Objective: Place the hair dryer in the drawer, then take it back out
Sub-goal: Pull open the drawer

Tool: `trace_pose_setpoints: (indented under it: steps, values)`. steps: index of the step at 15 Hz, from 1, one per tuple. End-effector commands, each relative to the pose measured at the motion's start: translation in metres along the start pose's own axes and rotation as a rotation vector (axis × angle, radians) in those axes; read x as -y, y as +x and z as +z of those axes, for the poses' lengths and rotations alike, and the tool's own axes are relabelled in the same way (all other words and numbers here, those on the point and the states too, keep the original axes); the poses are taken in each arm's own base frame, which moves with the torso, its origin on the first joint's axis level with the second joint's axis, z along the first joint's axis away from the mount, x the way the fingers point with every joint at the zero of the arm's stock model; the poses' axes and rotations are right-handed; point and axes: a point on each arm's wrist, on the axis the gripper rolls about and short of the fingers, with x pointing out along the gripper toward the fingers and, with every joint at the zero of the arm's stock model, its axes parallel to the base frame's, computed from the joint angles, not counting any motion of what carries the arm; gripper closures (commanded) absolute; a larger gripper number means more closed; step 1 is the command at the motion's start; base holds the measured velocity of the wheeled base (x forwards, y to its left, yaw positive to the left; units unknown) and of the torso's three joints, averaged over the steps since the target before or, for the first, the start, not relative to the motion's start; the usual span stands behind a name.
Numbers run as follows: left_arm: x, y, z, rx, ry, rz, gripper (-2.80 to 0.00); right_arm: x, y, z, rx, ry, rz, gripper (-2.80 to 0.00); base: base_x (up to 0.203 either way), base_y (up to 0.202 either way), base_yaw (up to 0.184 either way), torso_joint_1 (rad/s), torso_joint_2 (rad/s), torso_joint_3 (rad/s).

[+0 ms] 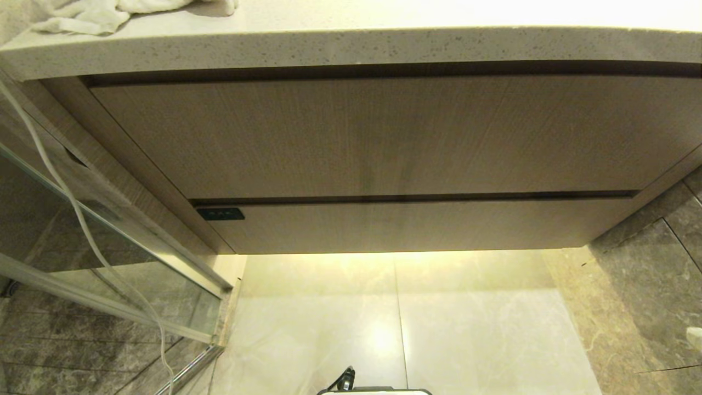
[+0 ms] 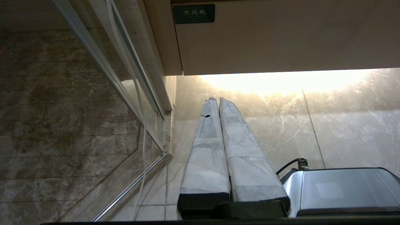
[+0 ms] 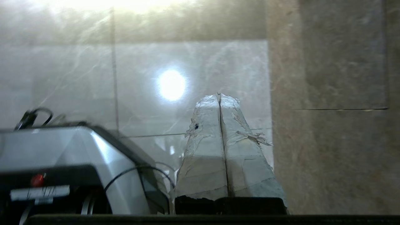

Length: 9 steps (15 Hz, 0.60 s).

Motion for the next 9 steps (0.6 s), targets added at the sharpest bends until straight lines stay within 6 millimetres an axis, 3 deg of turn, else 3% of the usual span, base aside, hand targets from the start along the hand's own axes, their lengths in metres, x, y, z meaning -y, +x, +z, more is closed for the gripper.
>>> trace_pose_setpoints:
  steps: [1,4,7,9]
  values:
    - [0.0,0.0,0.0,-0.002,0.0,0.0,0.0,-0.004,-0.032,-0.048,0.156,-0.025,0.034,0.0,0.0,0.0,0.0,0.0,0.0,0.0]
    - [0.0,0.0,0.0,-0.002,0.0,0.0,0.0,-0.006,-0.047,-0.076,0.285,-0.064,0.078,0.0,0.0,0.0,0.0,0.0,0.0,0.0]
    - [0.0,0.0,0.0,-0.002,0.0,0.0,0.0,-0.006,-0.061,-0.091,0.474,-0.07,0.088,0.0,0.0,0.0,0.0,0.0,0.0,0.0]
    - [0.0,0.0,0.0,-0.002,0.0,0.0,0.0,-0.006,-0.061,-0.095,0.497,-0.1,0.092,0.0,0.0,0.0,0.0,0.0,0.0,0.0]
